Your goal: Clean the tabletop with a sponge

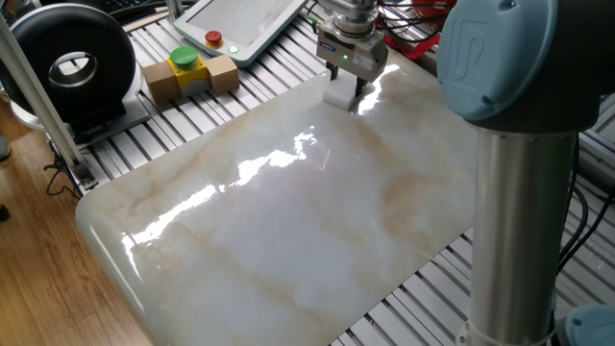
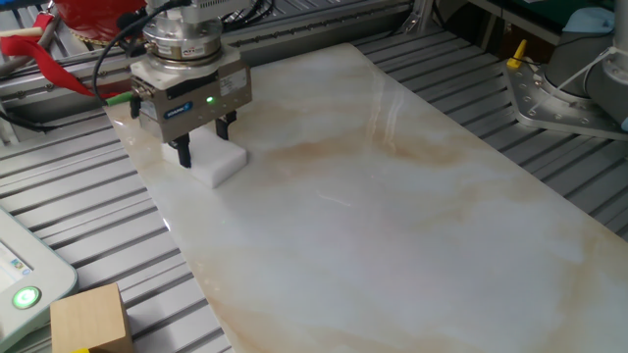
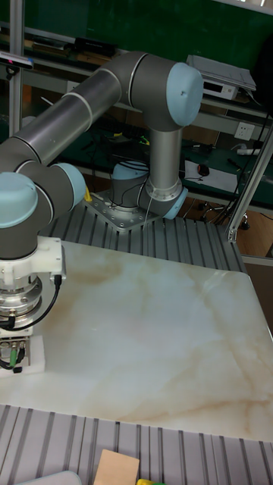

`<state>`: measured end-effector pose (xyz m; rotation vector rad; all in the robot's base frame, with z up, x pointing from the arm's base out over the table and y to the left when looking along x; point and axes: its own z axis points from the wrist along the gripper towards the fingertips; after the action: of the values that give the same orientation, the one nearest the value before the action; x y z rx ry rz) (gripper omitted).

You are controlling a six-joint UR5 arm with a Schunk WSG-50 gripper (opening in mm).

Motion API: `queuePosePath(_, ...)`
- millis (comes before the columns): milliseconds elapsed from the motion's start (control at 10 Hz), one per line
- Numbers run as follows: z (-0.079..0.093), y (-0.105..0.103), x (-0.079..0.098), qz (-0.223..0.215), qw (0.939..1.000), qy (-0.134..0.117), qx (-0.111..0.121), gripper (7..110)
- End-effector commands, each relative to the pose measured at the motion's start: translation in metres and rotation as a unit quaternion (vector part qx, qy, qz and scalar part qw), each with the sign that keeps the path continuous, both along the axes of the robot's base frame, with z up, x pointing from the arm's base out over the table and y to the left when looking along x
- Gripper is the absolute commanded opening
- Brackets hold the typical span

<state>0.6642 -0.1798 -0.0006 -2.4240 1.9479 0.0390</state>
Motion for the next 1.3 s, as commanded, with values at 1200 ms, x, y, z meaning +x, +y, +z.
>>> queuePosePath(1200,0.014,-0.025,-0.007,-0.117,0.992,0.042,-0.021,7)
